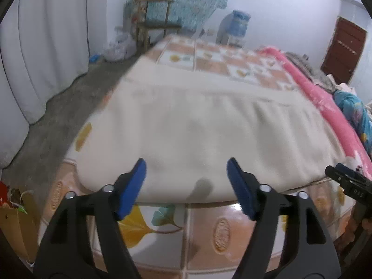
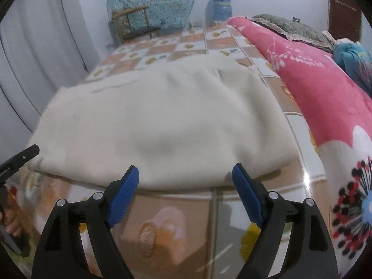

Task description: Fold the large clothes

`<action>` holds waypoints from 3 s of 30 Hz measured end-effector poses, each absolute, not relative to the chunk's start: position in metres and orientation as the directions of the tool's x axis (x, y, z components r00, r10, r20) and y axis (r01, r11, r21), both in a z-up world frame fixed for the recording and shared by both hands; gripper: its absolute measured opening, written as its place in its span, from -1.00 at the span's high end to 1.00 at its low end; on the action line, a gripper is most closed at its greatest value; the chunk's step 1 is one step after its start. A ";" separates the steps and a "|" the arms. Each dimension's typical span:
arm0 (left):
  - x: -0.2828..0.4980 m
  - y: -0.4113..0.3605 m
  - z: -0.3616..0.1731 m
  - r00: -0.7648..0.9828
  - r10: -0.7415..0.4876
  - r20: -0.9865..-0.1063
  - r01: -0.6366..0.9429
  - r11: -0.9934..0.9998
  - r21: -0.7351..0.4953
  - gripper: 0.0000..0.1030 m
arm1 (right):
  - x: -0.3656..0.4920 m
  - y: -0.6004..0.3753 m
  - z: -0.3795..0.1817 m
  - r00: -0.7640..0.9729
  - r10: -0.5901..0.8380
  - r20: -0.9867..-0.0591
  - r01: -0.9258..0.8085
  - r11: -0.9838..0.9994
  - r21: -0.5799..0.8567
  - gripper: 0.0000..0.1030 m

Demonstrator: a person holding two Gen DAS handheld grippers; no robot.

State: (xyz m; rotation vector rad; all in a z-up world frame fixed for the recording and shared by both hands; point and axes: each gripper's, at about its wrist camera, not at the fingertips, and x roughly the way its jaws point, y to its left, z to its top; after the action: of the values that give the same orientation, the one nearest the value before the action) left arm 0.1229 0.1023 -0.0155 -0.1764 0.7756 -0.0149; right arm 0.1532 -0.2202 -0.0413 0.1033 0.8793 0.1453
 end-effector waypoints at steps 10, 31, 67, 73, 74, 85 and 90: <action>0.072 0.057 0.022 0.737 -0.144 -0.661 0.064 0.988 -0.143 -0.77 | 0.090 -0.206 -0.006 0.714 0.182 -0.676 -0.133 0.983 0.124 -0.82; 0.050 0.006 0.028 0.725 0.057 -0.686 -0.053 0.998 0.027 -0.84 | 0.053 -0.205 0.010 0.724 0.070 -0.686 -0.046 0.998 0.053 -0.87; 0.064 0.002 0.001 0.621 0.097 -0.778 -0.081 0.995 0.060 -0.84 | 0.077 -0.191 -0.017 0.624 0.081 -0.777 -0.060 0.997 0.056 -0.87; 0.064 0.001 0.002 0.625 0.096 -0.775 -0.080 0.995 0.058 -0.84 | 0.077 -0.192 -0.016 0.627 0.081 -0.775 -0.061 0.997 0.055 -0.87; 0.065 0.001 0.002 0.625 0.095 -0.774 -0.080 0.995 0.058 -0.84 | 0.078 -0.193 -0.015 0.627 0.082 -0.775 -0.061 0.997 0.056 -0.87; 0.065 -0.001 0.003 0.624 0.095 -0.776 -0.078 0.995 0.059 -0.84 | 0.079 -0.196 -0.015 0.618 0.076 -0.782 -0.053 0.997 0.055 -0.87; 0.065 0.000 0.003 0.624 0.095 -0.776 -0.077 0.995 0.059 -0.84 | 0.079 -0.195 -0.015 0.619 0.077 -0.782 -0.054 0.997 0.055 -0.87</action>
State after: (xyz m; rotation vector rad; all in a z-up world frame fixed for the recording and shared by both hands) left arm 0.0649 -0.0001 0.0029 0.0209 0.8914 0.0989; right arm 0.0785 -0.1954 -0.0155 0.0274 0.9008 0.0751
